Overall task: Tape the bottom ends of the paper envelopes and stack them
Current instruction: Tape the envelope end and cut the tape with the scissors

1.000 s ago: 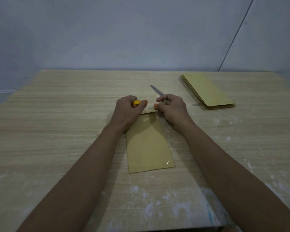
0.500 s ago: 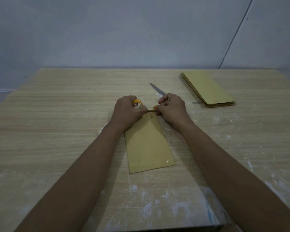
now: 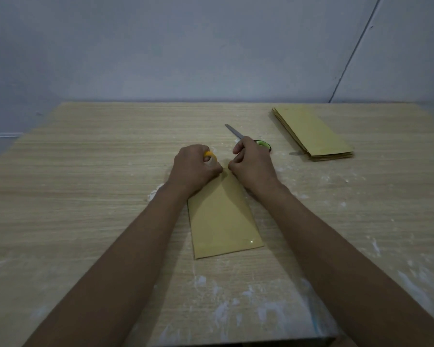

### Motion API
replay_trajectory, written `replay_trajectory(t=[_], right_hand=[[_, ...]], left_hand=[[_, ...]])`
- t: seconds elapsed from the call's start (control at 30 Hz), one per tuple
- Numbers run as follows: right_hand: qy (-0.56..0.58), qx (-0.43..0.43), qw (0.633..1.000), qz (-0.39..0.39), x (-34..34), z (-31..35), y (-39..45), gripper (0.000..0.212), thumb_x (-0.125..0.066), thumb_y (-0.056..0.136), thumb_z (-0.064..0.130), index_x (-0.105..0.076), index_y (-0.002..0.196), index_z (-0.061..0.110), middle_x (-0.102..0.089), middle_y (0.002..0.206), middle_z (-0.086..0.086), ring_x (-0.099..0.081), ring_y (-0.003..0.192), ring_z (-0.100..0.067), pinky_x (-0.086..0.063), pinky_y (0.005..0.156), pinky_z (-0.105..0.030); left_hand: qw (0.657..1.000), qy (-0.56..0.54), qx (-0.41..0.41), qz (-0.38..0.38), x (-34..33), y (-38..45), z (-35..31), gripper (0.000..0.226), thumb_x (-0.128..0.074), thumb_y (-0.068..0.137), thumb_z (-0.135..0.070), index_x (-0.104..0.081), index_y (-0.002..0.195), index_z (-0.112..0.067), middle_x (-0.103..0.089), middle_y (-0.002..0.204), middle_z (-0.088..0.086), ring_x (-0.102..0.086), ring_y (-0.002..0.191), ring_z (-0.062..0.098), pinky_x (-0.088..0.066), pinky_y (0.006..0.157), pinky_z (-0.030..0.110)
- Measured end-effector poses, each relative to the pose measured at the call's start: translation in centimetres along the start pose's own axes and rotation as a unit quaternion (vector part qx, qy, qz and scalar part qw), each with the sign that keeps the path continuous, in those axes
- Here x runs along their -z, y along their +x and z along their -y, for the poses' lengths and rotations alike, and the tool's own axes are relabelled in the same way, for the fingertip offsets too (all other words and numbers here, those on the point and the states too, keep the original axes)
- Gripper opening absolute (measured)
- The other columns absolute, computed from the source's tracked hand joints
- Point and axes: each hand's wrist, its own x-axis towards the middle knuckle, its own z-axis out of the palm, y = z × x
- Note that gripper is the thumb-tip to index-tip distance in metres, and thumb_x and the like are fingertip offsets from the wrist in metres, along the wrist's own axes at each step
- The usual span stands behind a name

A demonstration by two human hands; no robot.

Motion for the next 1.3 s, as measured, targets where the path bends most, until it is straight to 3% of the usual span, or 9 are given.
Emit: replay_trajectory(t=[0.07, 0.17, 0.33, 0.47, 0.6, 0.67, 0.83, 1.03, 1.3], right_hand=[[-0.033, 0.007, 0.999, 0.014, 0.0, 0.1, -0.1, 0.023, -0.065, 0.079, 0.006, -0.052, 0.095, 0.016, -0.062, 0.08, 0.0, -0.06, 0.079, -0.021, -0.05, 0.068, -0.04], [-0.084, 0.013, 0.996, 0.025, 0.0, 0.4, -0.1, 0.03, -0.064, 0.081, 0.01, -0.044, 0.101, 0.018, -0.064, 0.092, -0.004, -0.059, 0.083, -0.025, -0.043, 0.062, -0.036], [-0.09, -0.024, 0.994, -0.058, -0.1, 0.4, -0.5, 0.047, -0.072, 0.079, 0.01, -0.039, 0.114, 0.009, -0.04, 0.115, -0.01, -0.048, 0.08, -0.028, -0.035, 0.062, -0.032], [-0.051, -0.001, 0.989, -0.137, 0.4, 0.0, -1.1, 0.024, -0.055, 0.087, 0.0, -0.053, 0.11, 0.005, -0.052, 0.113, -0.012, -0.054, 0.092, -0.029, -0.034, 0.067, -0.031], [-0.068, 0.115, 0.991, -0.029, -0.2, 0.5, -2.0, 0.037, -0.051, 0.087, -0.001, -0.067, 0.12, 0.005, -0.069, 0.115, -0.013, -0.062, 0.108, -0.027, -0.05, 0.092, -0.038], [-0.15, 0.132, 0.98, 0.014, -0.5, 0.5, -2.3, 0.033, -0.051, 0.092, 0.008, -0.07, 0.119, 0.01, -0.072, 0.111, -0.011, -0.063, 0.106, -0.027, -0.048, 0.083, -0.035], [-0.255, 0.158, 0.954, 0.028, -0.5, 0.7, -2.6, 0.034, -0.047, 0.095, 0.018, -0.072, 0.117, 0.023, -0.072, 0.1, -0.007, -0.062, 0.093, -0.027, -0.034, 0.063, -0.03], [-0.284, 0.145, 0.947, 0.034, -0.7, 1.1, -2.8, 0.035, -0.045, 0.096, 0.018, -0.071, 0.118, 0.02, -0.072, 0.106, -0.007, -0.064, 0.098, -0.028, -0.049, 0.076, -0.036], [-0.309, 0.127, 0.942, 0.044, -0.7, 1.4, -2.9, 0.033, -0.043, 0.098, 0.02, -0.069, 0.118, 0.018, -0.07, 0.108, -0.007, -0.062, 0.1, -0.027, -0.048, 0.078, -0.037]], left_hand=[[1.0, 0.007, 0.007, 0.003, 0.0, 0.0, -0.1, 0.039, -0.074, 0.069, -0.022, -0.038, 0.054, -0.017, -0.039, 0.055, -0.001, -0.037, 0.055, 0.016, -0.026, 0.051, 0.031], [1.0, 0.01, 0.008, 0.005, 0.1, 0.0, -0.3, 0.04, -0.074, 0.07, -0.017, -0.037, 0.053, -0.018, -0.039, 0.054, -0.002, -0.036, 0.054, 0.016, -0.025, 0.05, 0.031], [1.0, 0.012, -0.003, 0.011, 0.4, -0.3, -0.4, 0.043, -0.072, 0.069, -0.017, -0.033, 0.053, -0.02, -0.034, 0.053, -0.003, -0.031, 0.051, 0.011, -0.021, 0.048, 0.031], [1.0, 0.016, -0.001, 0.013, 0.4, -0.4, -0.5, 0.041, -0.073, 0.069, -0.019, -0.036, 0.054, -0.019, -0.037, 0.054, -0.002, -0.034, 0.051, 0.011, -0.022, 0.048, 0.029], [1.0, 0.019, -0.003, 0.012, 0.5, -0.4, -0.6, 0.042, -0.075, 0.072, -0.018, -0.037, 0.055, -0.02, -0.04, 0.055, -0.002, -0.036, 0.053, 0.012, -0.022, 0.048, 0.03], [1.0, 0.006, -0.005, 0.014, 0.5, -0.4, -0.4, 0.042, -0.074, 0.073, -0.022, -0.037, 0.055, -0.019, -0.039, 0.055, -0.002, -0.035, 0.053, 0.01, -0.021, 0.05, 0.033], [1.0, -0.024, -0.005, -0.006, 1.0, -0.7, 0.5, 0.037, -0.075, 0.075, -0.031, -0.047, 0.063, -0.008, -0.044, 0.064, 0.004, -0.039, 0.059, 0.014, -0.024, 0.054, 0.031], [0.991, -0.094, 0.062, -0.078, 2.2, -0.9, 1.7, 0.038, -0.076, 0.084, -0.034, -0.049, 0.074, -0.011, -0.046, 0.071, 0.0, -0.042, 0.063, 0.007, -0.031, 0.052, 0.015], [0.993, -0.061, 0.074, -0.066, 2.2, -0.9, 1.9, 0.03, -0.079, 0.075, -0.022, -0.053, 0.08, -0.008, -0.046, 0.072, -0.005, -0.043, 0.064, 0.003, -0.032, 0.05, 0.009]])
